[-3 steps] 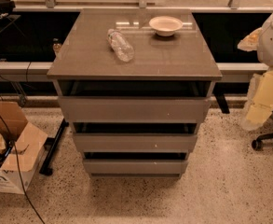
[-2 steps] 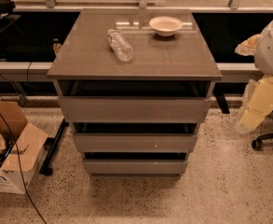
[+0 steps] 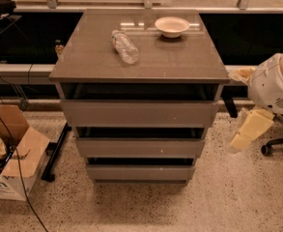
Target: Open top drawer
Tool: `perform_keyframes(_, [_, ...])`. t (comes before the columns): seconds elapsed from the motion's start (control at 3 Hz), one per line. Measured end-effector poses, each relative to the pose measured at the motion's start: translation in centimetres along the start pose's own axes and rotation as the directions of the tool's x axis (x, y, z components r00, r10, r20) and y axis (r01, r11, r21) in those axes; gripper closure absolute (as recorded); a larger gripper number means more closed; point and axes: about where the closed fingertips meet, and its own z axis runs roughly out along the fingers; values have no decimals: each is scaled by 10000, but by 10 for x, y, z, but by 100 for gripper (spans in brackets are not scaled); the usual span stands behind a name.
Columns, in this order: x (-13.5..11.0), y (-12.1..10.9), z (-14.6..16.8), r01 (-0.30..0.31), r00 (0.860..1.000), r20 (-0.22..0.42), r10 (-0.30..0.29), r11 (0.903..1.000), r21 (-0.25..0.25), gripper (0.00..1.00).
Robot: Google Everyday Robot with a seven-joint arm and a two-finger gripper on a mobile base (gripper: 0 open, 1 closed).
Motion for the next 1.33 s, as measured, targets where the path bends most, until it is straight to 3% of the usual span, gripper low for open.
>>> perform_keyframes(0.33, [11, -12, 37, -590, 9957, 707, 603, 9981, -200, 0])
perform_keyframes(0.67, [21, -30, 77, -809, 9918, 944, 857, 9953, -535, 0])
perform_keyframes(1.33, [22, -28, 90, -866, 9935, 691, 903, 9948, -543, 0])
